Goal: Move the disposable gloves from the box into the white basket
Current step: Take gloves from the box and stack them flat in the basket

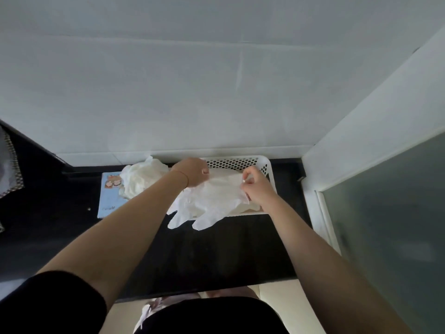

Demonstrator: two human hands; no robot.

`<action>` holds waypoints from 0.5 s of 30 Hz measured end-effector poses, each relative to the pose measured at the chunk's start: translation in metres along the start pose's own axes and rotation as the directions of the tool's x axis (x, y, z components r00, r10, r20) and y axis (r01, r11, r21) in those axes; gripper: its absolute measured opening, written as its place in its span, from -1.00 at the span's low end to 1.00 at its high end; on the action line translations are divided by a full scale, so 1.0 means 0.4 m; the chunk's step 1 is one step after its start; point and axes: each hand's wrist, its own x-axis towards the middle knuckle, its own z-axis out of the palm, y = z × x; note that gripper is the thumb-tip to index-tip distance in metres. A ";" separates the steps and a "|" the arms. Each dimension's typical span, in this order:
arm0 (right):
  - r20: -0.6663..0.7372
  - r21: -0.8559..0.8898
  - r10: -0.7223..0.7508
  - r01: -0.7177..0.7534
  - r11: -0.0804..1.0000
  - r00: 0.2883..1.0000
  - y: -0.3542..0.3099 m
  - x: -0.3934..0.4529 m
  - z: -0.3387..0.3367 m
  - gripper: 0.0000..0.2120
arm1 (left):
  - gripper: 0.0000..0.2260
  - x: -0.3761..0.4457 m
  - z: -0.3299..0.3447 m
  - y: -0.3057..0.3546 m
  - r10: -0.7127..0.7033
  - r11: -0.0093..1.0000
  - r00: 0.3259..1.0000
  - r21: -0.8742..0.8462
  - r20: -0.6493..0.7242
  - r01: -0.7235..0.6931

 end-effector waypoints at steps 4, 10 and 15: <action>-0.020 -0.055 -0.034 0.033 0.998 0.999 0.043 0.046 -0.009 -0.78 | -0.80 0.048 0.038 0.032 -0.056 0.994 0.996 0.092 -0.073 0.063; -0.051 -0.196 -0.054 0.043 0.980 0.997 0.096 0.098 0.002 -0.67 | -0.70 0.028 0.109 0.085 0.183 0.964 0.914 0.248 -0.363 -0.094; -0.029 -0.268 -0.064 0.053 0.962 0.998 0.116 0.121 0.010 -0.64 | -0.53 -0.017 0.202 0.140 0.059 0.990 0.982 0.136 -0.178 -0.034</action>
